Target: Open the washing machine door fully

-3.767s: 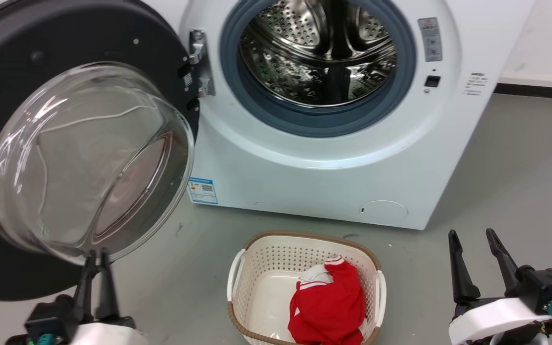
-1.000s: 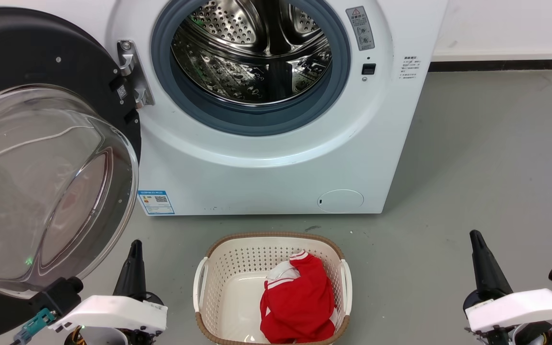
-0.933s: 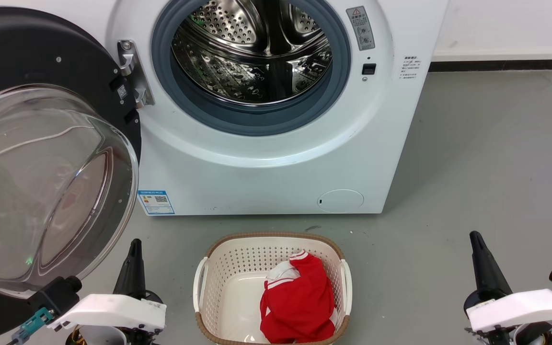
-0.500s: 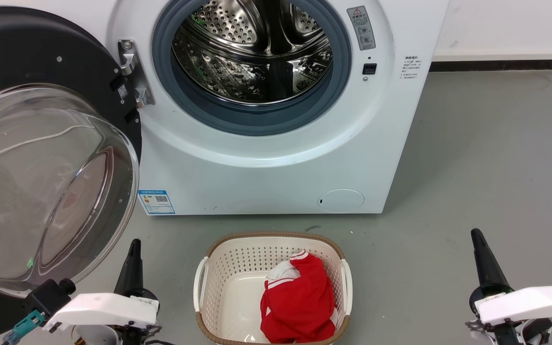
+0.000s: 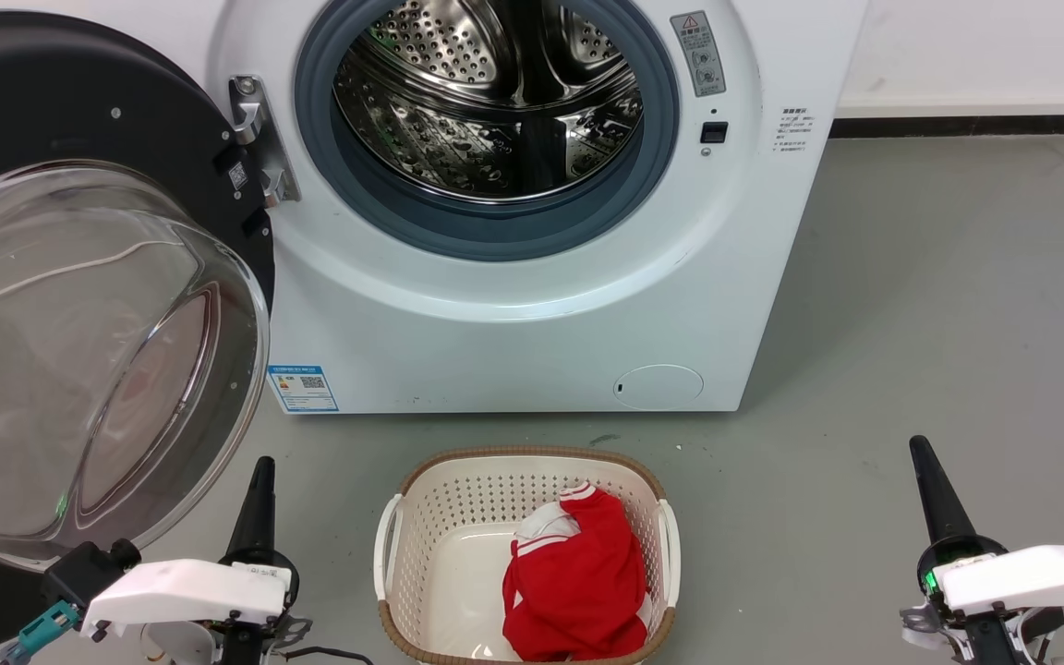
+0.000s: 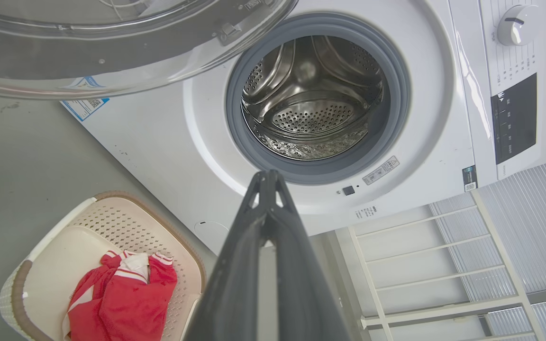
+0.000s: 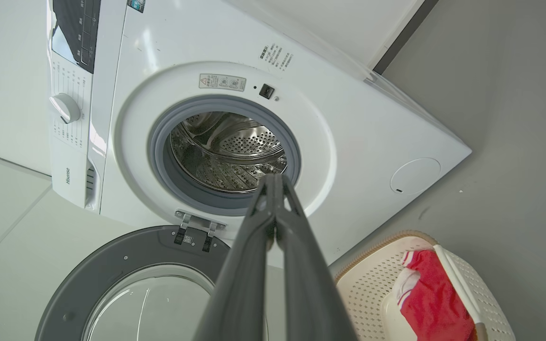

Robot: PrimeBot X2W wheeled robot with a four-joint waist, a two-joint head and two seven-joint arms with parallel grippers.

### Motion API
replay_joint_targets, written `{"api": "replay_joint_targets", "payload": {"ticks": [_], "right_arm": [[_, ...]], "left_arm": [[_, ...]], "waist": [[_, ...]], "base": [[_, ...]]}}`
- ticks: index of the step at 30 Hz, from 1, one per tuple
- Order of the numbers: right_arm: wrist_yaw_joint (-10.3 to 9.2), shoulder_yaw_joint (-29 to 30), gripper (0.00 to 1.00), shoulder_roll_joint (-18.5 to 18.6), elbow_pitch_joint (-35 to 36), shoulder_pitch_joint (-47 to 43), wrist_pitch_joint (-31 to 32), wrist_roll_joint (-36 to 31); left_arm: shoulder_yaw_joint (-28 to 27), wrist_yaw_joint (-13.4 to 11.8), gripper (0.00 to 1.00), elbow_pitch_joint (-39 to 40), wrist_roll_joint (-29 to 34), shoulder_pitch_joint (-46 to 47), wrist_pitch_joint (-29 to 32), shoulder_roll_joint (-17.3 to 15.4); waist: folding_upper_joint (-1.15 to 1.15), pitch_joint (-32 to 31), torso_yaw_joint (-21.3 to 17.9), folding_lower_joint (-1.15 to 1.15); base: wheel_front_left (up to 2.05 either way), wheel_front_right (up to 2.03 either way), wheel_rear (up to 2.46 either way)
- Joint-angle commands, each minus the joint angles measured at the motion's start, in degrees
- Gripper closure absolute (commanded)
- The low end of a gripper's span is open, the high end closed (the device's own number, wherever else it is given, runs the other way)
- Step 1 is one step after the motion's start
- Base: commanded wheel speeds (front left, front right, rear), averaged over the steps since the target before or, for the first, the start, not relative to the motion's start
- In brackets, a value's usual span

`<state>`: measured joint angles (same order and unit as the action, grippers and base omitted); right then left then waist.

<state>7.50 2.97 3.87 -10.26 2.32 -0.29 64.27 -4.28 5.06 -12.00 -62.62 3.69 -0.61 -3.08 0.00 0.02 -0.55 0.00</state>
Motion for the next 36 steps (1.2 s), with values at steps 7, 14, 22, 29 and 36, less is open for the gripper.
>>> {"api": "replay_joint_targets", "payload": {"ticks": [7,14,22,29,36], "right_arm": [[-0.01,0.39,1.0,0.38,-0.31,1.71,0.93,5.04],[-0.01,0.68,1.0,0.35,-0.89,2.06,1.75,8.97],[-0.01,0.98,1.0,0.3,-1.5,2.63,2.56,13.22],[-0.01,1.25,1.0,0.25,-1.98,2.85,3.29,16.69],[-0.01,1.52,1.0,0.18,-2.42,3.17,3.95,19.93]], "left_arm": [[-0.61,0.63,1.0,-0.02,-4.99,1.54,1.19,-0.04],[-0.9,1.02,1.0,-0.38,-9.0,1.79,2.17,0.0],[-1.17,1.31,1.0,-0.75,-13.33,1.88,3.26,0.05],[-1.41,1.57,1.0,-1.05,-16.88,2.15,4.1,0.09],[-1.67,1.86,1.0,-1.35,-20.21,2.41,5.02,0.13]], "waist": [[0.0,0.02,0.07,0.0],[0.0,0.04,0.13,0.0],[0.0,0.06,0.21,0.0],[0.0,0.08,0.27,0.0],[0.0,0.1,0.33,0.0]], "base": [[0.0,0.0,0.0],[0.0,0.0,0.0],[0.0,0.0,0.0],[0.0,0.0,0.0],[0.0,0.0,0.0]]}}
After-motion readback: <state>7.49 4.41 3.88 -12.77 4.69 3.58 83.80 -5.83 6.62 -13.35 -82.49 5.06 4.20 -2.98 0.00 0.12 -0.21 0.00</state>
